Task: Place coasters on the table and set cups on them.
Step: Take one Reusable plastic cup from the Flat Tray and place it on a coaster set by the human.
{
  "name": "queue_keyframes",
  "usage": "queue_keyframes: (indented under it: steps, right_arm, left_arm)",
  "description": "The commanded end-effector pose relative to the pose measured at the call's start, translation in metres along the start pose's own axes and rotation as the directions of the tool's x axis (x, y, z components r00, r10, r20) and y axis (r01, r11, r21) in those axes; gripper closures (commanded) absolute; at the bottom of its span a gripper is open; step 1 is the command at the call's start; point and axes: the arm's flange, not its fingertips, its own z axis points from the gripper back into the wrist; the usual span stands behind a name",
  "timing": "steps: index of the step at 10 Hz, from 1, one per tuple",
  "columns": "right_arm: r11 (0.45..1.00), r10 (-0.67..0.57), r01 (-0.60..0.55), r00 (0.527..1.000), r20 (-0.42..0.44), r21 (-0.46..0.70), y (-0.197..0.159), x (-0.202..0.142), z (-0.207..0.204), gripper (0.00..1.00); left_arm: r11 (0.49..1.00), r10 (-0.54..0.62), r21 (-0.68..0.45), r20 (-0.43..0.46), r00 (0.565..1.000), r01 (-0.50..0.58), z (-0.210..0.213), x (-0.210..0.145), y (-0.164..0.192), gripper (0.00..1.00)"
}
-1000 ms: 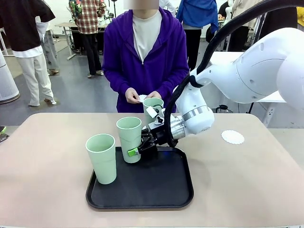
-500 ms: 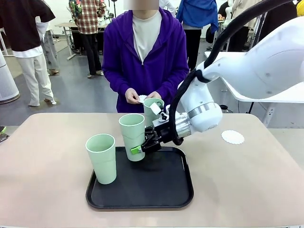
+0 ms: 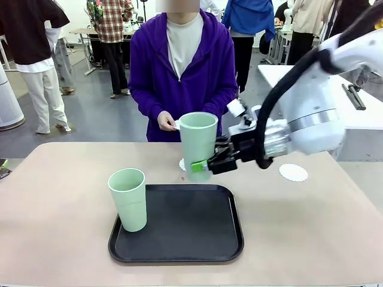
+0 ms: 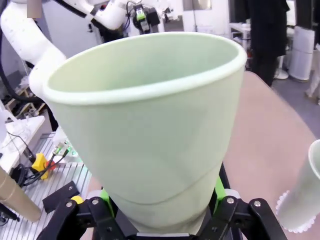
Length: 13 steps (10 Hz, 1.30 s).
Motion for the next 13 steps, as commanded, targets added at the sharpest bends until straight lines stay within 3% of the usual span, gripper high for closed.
queue_keyframes:
  steps: [1,4,5,10,11,13]
  right_arm:
    - [0.998,-0.005,0.009,0.999,0.053,-0.065,0.030,0.017,0.026,1.00]
    - [0.987,0.002,0.003,1.000,0.028,-0.160,0.038,0.025,0.040,1.00]
    - [0.996,0.029,-0.026,0.999,0.035,-0.088,0.033,0.030,0.044,1.00]
    - [0.996,0.029,-0.026,0.999,0.035,-0.088,0.033,0.030,0.044,1.00]
    - [0.995,0.024,-0.022,0.999,0.027,-0.094,0.037,0.029,0.045,0.18]
    - [0.972,-0.044,0.050,0.998,0.035,-0.228,-0.013,0.018,0.108,0.18]
  left_arm:
    - [1.000,-0.014,-0.014,0.004,1.000,0.014,0.002,-0.001,-0.002,0.00]
    - [1.000,-0.014,-0.014,0.004,1.000,0.014,0.002,-0.001,-0.002,0.00]
    - [1.000,-0.014,-0.014,0.004,1.000,0.014,0.002,-0.001,-0.002,0.00]
    - [1.000,-0.014,-0.014,0.004,1.000,0.014,0.002,-0.001,-0.002,0.00]
    - [1.000,-0.014,-0.014,0.004,1.000,0.014,0.002,-0.001,-0.002,0.00]
    - [1.000,-0.014,-0.014,0.004,1.000,0.014,0.002,-0.001,-0.002,0.00]
